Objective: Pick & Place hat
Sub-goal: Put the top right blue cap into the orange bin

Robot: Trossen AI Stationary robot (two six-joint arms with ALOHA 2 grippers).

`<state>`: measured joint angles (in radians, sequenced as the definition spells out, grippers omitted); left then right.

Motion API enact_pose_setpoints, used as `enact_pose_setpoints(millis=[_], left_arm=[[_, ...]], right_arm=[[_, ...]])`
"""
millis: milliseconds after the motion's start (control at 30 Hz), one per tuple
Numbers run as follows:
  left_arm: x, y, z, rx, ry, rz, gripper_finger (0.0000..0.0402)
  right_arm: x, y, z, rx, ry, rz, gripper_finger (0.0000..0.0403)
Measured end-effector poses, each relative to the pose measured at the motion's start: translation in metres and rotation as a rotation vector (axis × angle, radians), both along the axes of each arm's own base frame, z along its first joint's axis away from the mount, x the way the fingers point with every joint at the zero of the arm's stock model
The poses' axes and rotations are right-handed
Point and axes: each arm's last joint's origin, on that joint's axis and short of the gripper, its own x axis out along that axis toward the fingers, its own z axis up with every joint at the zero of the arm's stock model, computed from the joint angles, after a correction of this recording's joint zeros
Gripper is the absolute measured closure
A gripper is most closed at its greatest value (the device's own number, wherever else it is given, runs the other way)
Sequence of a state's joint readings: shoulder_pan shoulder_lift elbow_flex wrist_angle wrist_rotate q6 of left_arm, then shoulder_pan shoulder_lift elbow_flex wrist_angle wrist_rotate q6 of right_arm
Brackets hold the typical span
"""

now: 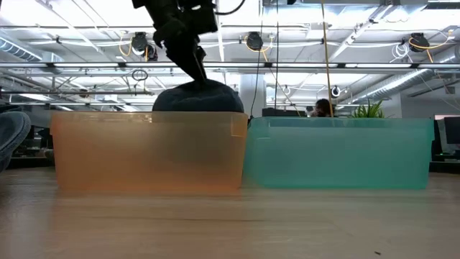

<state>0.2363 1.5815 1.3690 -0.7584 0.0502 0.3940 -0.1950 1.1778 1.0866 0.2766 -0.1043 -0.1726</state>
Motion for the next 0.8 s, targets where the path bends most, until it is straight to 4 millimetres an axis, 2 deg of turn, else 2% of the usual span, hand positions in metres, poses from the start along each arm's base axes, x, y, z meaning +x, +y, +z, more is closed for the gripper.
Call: enact_pose_setpoints(millis=[200, 400, 633, 800], left_arm=[[-0.01, -0.002, 0.015, 0.002, -0.048, 0.013, 0.0167], [-0.02, -0.004, 0.031, 0.0, -0.103, 0.036, 0.0154], [-0.025, -0.008, 0.027, -0.15, -0.06, 0.086, 0.0164], [-0.023, -0.016, 0.008, -0.18, -0.004, 0.089, 0.0181]], right_arm=[[0.0, 0.0, -0.001, -0.004, 0.013, -0.003, 0.0181], [0.0, 0.0, -0.002, -0.02, 0.025, -0.005, 0.0181], [0.0, 0.0, -0.002, -0.018, 0.026, -0.006, 0.0181], [0.0, 0.0, -0.002, -0.019, 0.025, -0.005, 0.0181]])
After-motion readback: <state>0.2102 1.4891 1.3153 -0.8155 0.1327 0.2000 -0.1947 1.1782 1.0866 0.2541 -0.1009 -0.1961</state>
